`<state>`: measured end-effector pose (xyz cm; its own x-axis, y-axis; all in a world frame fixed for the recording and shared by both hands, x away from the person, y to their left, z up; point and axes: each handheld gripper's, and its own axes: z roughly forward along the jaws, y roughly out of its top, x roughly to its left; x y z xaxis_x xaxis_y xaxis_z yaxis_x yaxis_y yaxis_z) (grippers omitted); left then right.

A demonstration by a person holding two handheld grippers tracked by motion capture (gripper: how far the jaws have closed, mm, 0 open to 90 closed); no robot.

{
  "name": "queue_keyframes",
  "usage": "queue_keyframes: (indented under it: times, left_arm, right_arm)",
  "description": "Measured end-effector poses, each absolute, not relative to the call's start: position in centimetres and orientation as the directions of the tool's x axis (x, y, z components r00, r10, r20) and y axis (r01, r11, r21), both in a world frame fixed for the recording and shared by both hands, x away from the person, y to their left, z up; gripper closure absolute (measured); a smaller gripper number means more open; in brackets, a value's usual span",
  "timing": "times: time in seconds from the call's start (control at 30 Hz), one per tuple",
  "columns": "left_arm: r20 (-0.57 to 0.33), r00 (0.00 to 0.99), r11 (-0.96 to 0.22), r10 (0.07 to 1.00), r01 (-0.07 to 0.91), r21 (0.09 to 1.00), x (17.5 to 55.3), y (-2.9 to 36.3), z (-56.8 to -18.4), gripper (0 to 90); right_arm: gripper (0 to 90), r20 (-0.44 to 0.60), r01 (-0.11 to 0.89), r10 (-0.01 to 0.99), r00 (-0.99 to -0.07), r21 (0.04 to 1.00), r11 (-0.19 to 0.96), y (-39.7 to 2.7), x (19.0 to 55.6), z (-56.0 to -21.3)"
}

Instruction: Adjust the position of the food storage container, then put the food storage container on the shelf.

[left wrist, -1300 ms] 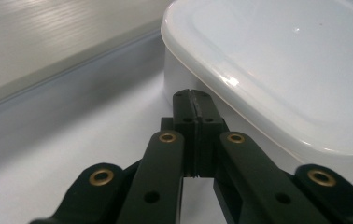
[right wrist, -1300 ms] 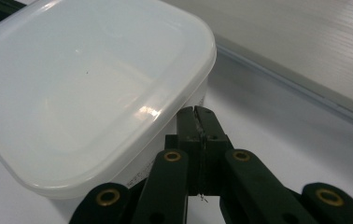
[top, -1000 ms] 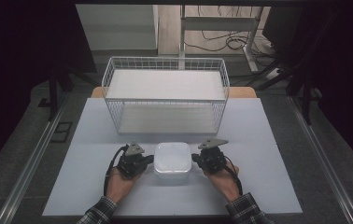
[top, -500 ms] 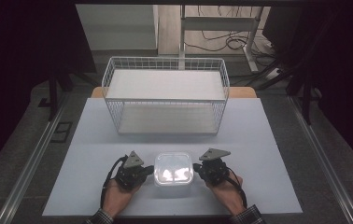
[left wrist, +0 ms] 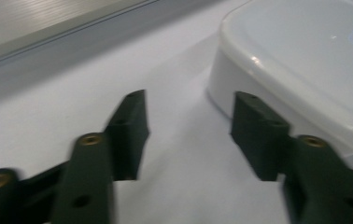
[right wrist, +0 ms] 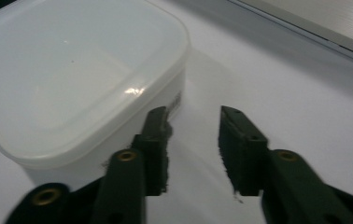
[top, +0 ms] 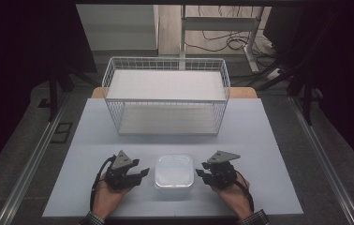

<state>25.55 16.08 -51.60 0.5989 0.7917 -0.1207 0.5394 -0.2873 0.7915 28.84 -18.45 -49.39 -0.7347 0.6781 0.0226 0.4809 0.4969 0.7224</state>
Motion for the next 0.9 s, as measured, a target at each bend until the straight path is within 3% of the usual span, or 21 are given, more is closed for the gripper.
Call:
queue_keyframes:
  times: [0.13, 0.4, 0.67, 0.9]
  left_arm:
    - [-0.134, 0.603, -0.283, 0.787, 0.544, 0.790, 25.5, 16.7, -51.4, 28.7]
    - [-0.176, 0.651, -0.271, 0.738, 0.526, 0.806, 25.4, 16.2, -50.0, 26.7]
    - [-0.231, 0.693, -0.253, 0.683, 0.520, 0.816, 25.7, 14.4, -48.8, 26.5]
    - [-0.246, 0.717, -0.274, 0.652, 0.525, 0.806, 26.5, 12.8, -49.0, 20.5]
  right_arm:
    - [45.9, 0.039, 0.492, 0.682, -0.730, 0.723, 0.485, -19.3, 29.0, -49.1]
    - [42.3, 0.112, 0.507, 0.677, -0.727, 0.753, 0.420, -20.0, 29.0, -47.6]
    - [38.3, 0.104, 0.465, 0.632, -0.768, 0.769, 0.439, -18.3, 28.3, -46.6]
    - [27.2, 0.139, 0.480, 0.612, -0.779, 0.759, 0.439, -16.9, 28.5, -46.9]
